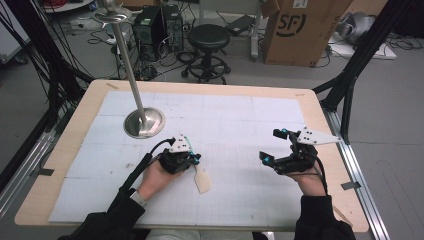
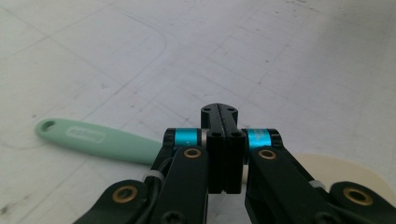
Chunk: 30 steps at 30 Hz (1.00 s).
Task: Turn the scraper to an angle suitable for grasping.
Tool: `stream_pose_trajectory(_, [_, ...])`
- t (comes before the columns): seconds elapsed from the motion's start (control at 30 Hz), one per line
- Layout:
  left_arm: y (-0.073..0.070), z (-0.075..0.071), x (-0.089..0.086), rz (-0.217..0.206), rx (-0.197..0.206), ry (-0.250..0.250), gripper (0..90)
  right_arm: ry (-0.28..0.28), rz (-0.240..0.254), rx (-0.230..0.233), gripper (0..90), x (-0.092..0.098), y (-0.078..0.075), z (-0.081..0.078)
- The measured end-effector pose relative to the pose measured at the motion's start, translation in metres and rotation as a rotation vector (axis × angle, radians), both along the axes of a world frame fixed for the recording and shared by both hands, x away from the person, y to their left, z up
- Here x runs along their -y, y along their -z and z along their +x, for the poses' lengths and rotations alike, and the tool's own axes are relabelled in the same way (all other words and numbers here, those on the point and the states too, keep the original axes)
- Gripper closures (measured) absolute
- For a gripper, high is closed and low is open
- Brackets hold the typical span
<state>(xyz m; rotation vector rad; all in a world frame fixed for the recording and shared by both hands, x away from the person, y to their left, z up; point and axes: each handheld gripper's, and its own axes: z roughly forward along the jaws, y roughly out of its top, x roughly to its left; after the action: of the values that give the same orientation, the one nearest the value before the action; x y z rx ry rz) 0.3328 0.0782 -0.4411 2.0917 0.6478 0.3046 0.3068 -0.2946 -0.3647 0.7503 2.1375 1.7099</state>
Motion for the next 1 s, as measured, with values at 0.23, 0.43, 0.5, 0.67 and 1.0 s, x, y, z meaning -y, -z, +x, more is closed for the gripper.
stream_pose_trajectory(0.23, [0.008, 0.0, 0.008, 0.015, -0.017, 0.021, 90.0, -0.002, -0.001, 0.001, 0.7, -0.002, 0.0, 0.001])
stream_pose_trajectory(0.43, [0.009, -0.003, 0.012, 0.038, -0.013, 0.05, 90.0, -0.008, -0.006, -0.007, 0.7, -0.002, 0.0, 0.0])
stream_pose_trajectory(0.5, [0.009, -0.004, 0.013, 0.033, -0.021, 0.06, 90.0, -0.006, -0.002, 0.003, 0.7, -0.001, 0.0, 0.0])
stream_pose_trajectory(0.67, [0.009, -0.008, 0.011, 0.045, -0.031, 0.088, 90.0, -0.001, 0.004, -0.003, 0.6, 0.001, 0.0, -0.001])
stream_pose_trajectory(1.0, [0.005, -0.023, -0.006, 0.078, -0.059, 0.151, 90.0, -0.005, -0.005, -0.009, 0.7, 0.0, 0.001, 0.0])
